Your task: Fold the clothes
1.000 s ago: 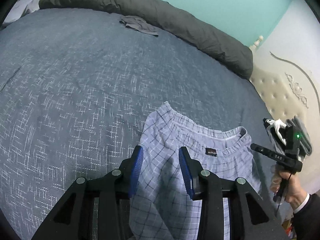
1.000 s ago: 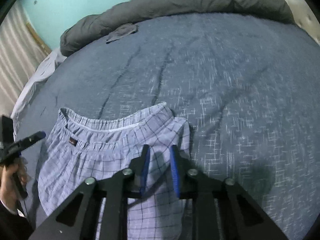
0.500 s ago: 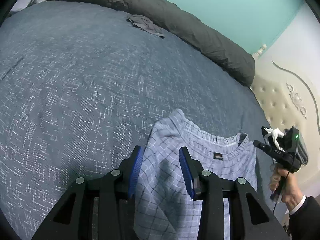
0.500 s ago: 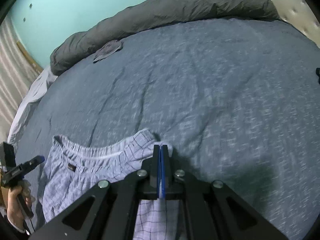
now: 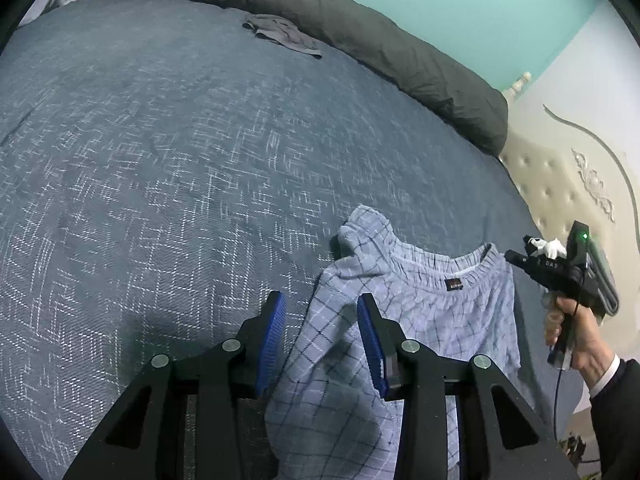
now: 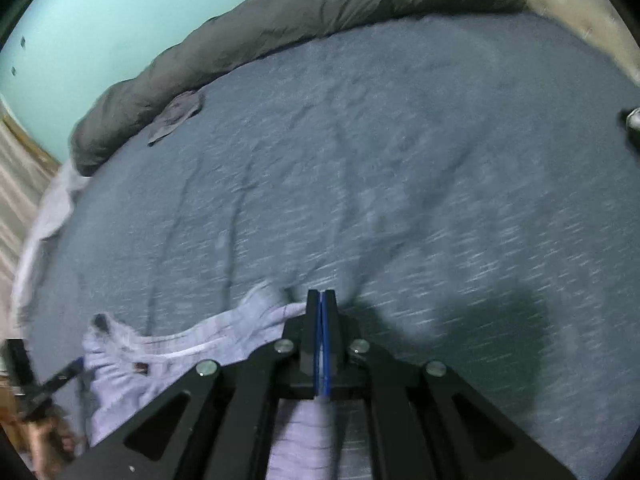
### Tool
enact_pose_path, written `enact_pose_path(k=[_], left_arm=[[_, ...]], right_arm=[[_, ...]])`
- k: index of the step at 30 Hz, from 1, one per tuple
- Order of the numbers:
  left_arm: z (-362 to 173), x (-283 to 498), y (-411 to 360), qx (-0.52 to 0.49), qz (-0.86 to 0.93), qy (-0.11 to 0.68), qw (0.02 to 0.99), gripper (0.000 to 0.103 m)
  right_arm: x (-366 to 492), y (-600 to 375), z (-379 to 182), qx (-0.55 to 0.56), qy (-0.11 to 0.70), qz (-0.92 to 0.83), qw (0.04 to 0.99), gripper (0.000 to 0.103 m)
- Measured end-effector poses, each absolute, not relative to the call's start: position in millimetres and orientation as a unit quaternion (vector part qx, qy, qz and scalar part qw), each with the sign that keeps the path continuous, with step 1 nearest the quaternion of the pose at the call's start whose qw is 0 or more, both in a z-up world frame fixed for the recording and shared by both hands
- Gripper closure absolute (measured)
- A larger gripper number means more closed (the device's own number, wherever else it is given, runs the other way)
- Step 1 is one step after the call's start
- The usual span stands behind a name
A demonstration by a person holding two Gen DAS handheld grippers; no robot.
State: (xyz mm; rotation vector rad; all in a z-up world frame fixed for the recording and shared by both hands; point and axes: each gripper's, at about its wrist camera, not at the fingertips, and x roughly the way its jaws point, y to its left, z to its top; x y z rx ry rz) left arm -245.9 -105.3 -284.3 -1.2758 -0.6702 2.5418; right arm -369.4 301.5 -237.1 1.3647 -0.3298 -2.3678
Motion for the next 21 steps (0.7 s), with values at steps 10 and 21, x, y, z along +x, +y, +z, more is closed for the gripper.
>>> enact_pose_path(k=[10,21], left_arm=[[-282,-244,-112,-0.432,0.862,-0.242,0.109,0.063],[-279,-240,-108,-0.435,0.861,-0.240,0.110,0.063]], right_arm=[[-298,328,-237,0.525,-0.133,-0.808,0.233,0.081],[-251,321,-258,0.565,-0.066,-0.783,0.253,0.101]])
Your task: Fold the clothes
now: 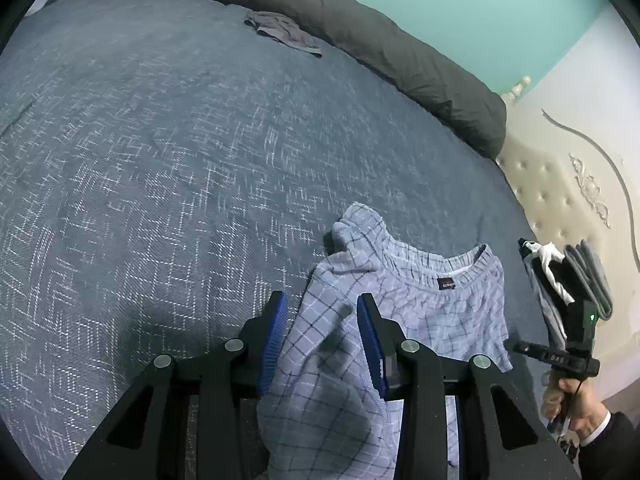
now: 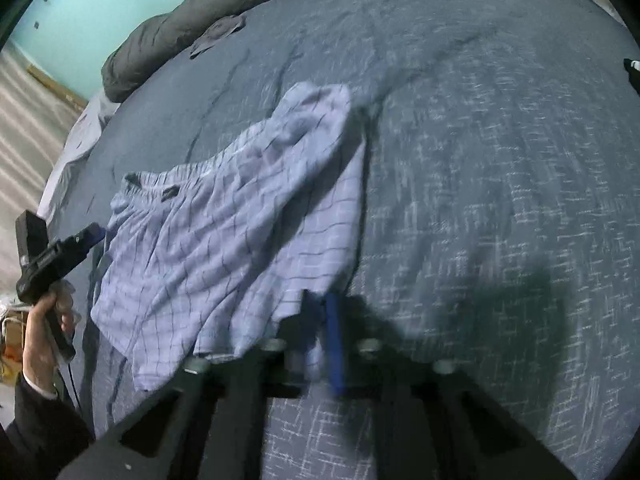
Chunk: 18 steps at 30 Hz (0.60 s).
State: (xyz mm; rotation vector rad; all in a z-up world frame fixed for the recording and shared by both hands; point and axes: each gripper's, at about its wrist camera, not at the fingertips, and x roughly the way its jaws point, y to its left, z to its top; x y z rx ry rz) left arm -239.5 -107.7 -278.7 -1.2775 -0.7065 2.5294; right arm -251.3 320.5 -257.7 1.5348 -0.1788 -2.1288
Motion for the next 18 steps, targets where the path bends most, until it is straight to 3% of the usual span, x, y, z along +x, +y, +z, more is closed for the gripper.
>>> enact_pose_path(k=[10,18], left_arm=[[-278,-236,-111,-0.437,0.861,-0.236,0.105,0.063],[-278,-237,-108,-0.440,0.860,-0.233,0.108,0.063]], right_arm=[[-250,378,-229,0.542,-0.119,-0.801,0.223,0.102],[-252,405,-238,0.558,-0.123,-0.801,0.179,0.102]])
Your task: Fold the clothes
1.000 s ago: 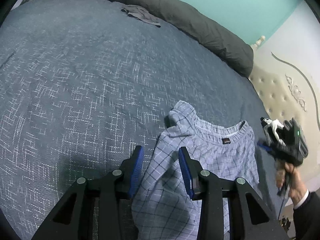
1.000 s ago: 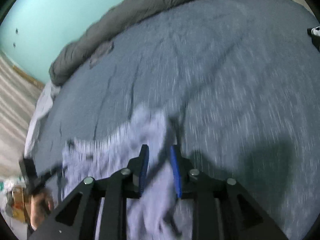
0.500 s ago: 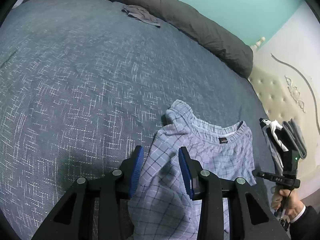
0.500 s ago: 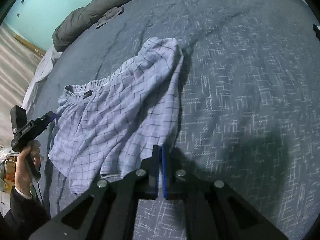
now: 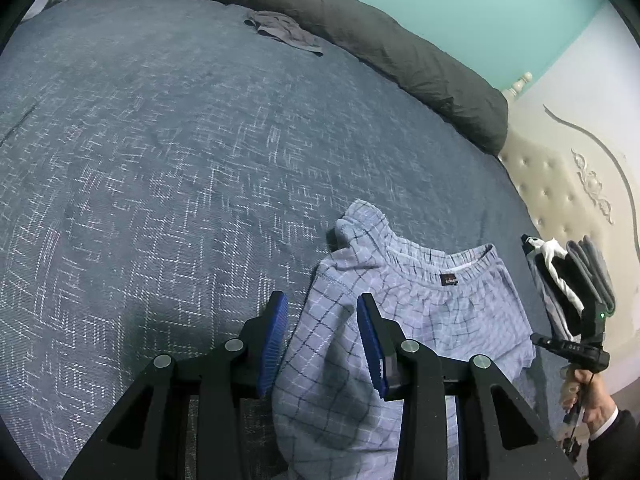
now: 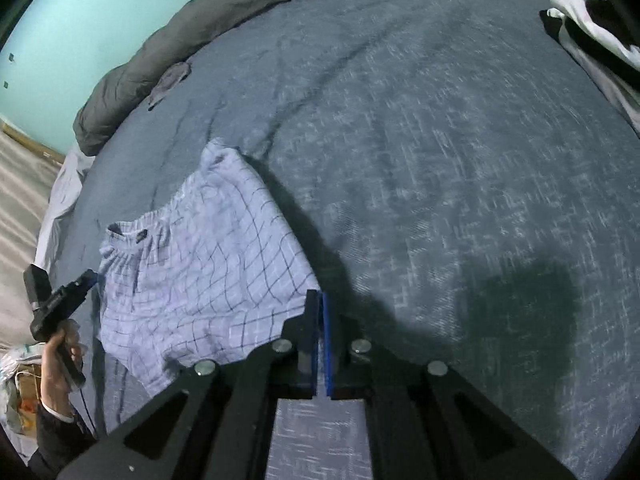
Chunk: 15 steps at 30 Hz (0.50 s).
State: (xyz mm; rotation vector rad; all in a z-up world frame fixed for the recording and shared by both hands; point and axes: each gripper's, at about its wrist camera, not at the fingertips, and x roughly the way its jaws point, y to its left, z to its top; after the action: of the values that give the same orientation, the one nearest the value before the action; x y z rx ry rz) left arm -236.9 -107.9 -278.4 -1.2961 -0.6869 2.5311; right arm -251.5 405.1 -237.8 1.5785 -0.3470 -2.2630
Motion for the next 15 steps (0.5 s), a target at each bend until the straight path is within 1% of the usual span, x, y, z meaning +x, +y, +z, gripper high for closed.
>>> enact_pose_path(k=[6,12,15], left_arm=[[-276,-233,-107,-0.446,0.857,-0.231,0.118,0.063],[-269,-206,-117,-0.462,0.846,-0.228,0.140,0.063],[-270,-191,-123,-0.474,0.843,-0.218,0.130,0.063]], right_arm=[[-252,406,-242,0.550,-0.142,-0.802,0.183,0.102],[-247,401,-236,0.534,-0.147,-0.812,0.184,0.100],[-244,402,-236,0.539,-0.149,-0.809,0.182,0.099]])
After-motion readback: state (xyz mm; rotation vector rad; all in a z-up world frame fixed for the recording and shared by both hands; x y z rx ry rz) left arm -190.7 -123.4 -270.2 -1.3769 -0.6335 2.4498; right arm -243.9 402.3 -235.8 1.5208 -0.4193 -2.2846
